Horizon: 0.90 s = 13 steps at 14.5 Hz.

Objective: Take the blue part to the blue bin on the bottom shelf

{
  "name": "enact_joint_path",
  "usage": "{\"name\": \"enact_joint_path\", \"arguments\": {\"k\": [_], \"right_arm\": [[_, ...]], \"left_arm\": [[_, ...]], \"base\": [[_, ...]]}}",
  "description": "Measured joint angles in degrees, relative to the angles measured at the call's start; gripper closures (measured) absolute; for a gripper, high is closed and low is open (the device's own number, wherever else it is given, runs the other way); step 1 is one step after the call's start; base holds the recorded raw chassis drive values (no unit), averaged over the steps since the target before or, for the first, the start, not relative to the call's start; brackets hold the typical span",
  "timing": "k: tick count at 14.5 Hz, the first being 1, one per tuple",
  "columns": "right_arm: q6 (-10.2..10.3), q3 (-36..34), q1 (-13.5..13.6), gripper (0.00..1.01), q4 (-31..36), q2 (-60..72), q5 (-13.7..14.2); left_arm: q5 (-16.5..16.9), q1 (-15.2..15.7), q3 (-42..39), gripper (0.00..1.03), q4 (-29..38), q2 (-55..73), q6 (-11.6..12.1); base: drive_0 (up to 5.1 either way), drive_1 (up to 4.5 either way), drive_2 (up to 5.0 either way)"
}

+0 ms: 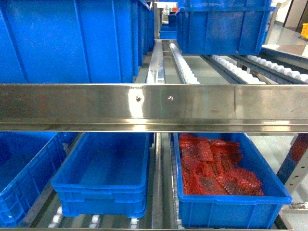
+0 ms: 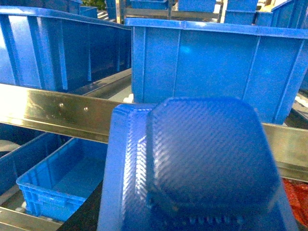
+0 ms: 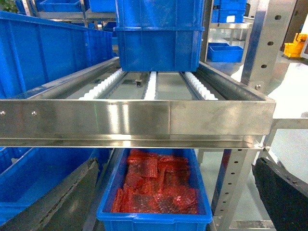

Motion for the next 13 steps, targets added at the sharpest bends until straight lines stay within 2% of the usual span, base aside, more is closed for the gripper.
{"name": "enact_joint_path", "arguments": {"k": [13], "right_arm": [[-0.04, 0.0, 0.0, 0.03, -0.07, 0.0, 0.07]], "left_arm": [[0.0, 0.0, 0.07, 0.6, 0.07, 0.0, 0.0]], "base": [[0.0, 0.0, 0.0]]}}
